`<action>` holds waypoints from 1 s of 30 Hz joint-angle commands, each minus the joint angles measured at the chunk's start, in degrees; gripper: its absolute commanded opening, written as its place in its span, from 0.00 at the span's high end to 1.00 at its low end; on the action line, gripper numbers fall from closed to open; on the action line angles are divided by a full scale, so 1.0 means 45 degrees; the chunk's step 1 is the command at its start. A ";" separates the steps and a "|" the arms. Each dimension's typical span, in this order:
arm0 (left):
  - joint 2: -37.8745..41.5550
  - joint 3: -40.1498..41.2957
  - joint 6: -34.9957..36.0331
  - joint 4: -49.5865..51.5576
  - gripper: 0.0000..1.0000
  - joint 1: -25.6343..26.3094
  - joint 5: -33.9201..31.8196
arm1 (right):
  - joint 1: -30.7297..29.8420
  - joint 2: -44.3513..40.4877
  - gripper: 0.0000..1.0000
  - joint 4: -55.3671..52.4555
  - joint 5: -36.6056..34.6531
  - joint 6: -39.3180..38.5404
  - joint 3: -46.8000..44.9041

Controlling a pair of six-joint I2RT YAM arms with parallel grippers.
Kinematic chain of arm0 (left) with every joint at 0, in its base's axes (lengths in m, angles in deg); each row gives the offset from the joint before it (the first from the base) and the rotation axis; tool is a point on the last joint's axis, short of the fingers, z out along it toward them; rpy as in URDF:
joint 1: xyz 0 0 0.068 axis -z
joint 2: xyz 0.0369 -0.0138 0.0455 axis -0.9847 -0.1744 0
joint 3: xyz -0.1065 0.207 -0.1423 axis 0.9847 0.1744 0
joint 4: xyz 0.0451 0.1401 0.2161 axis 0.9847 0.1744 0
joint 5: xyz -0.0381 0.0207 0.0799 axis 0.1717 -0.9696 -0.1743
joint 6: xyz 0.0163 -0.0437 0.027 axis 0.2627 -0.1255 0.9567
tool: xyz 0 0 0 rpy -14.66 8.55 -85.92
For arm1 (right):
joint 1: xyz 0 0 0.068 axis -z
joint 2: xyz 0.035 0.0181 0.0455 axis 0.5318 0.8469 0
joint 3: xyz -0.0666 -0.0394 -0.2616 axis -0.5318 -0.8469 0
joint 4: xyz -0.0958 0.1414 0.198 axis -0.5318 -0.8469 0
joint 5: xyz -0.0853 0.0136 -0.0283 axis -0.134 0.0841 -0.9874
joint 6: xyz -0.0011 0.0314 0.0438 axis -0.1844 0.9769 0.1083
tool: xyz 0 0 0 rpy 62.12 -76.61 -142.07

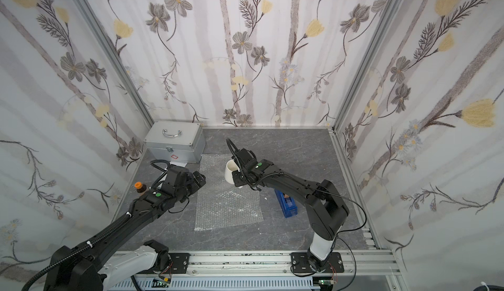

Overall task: Wrap mugs in bubble wrap
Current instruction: Move the bubble wrap to the center of the board, then place the mug on the bubble wrap.

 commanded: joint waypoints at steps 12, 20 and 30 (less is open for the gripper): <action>-0.3776 -0.2557 0.3144 -0.2049 0.00 -0.2749 0.1977 | -0.1259 0.2187 1.00 0.0010 -0.2749 0.3160 0.2343; -0.7243 -0.4614 0.4644 -0.3172 0.02 -0.2695 0.2167 | -0.1710 0.3178 1.00 -0.0343 -0.3432 0.3659 0.2631; -0.9223 -0.6507 0.6273 -0.2815 0.12 -0.2476 0.1845 | -0.1849 0.3495 0.71 -0.0705 -0.3254 0.3462 0.2772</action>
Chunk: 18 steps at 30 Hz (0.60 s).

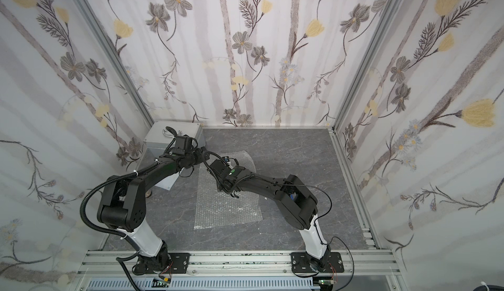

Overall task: Wrap mugs in bubble wrap
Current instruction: Place the mug on the bubble wrap.

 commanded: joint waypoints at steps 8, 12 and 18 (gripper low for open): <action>-0.1973 -0.1845 0.1677 0.0653 0.20 -0.0034 -0.0146 | -0.0024 -0.1521 0.25 0.0203 0.0206 -0.0843 -0.0076; -0.2503 -0.2435 0.1883 0.0928 0.27 -0.0033 0.0159 | 0.0050 -0.2475 0.23 0.0322 0.0250 -0.1242 -0.0225; -0.2516 -0.2356 0.1948 0.1039 0.37 -0.0052 0.0218 | 0.0335 -0.3356 0.28 0.0492 0.0893 -0.1444 -0.0735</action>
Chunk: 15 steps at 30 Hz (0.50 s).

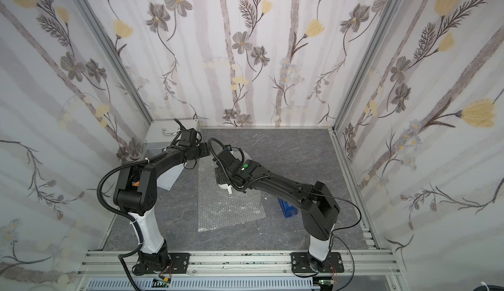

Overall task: Wrap mugs in bubble wrap
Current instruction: Place the mug on the bubble wrap.

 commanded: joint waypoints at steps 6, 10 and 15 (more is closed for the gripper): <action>-0.0025 0.0382 0.0184 0.0825 0.37 -0.0023 0.0374 | 0.0448 -0.0672 0.31 0.0578 0.0758 -0.0223 -0.0784; 0.0000 0.0517 0.0343 0.1059 0.34 -0.0050 -0.0067 | 0.0624 -0.0878 0.31 0.0695 0.0811 -0.0223 -0.1088; 0.0034 0.0737 0.0405 0.1112 0.37 -0.0045 -0.0086 | 0.0781 -0.1037 0.32 0.0814 0.0910 -0.0226 -0.1377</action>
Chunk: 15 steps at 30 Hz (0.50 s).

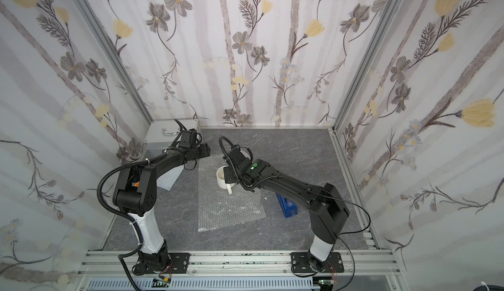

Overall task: Wrap mugs in bubble wrap
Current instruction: Place the mug on the bubble wrap, then wrap the mug in bubble wrap.

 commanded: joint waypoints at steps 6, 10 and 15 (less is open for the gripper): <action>-0.0077 0.0445 -0.0120 0.1412 0.46 -0.0023 0.0386 | 0.0097 -0.0224 0.32 0.0672 0.0244 -0.0003 -0.0247; -0.0018 0.0598 -0.0218 0.1376 0.46 -0.0009 0.0555 | 0.0141 -0.0267 0.32 0.0702 0.0263 0.0003 -0.0317; 0.0235 0.0928 -0.0257 0.1387 0.52 -0.0009 0.0330 | 0.0157 -0.0291 0.32 0.0788 0.0303 0.0018 -0.0442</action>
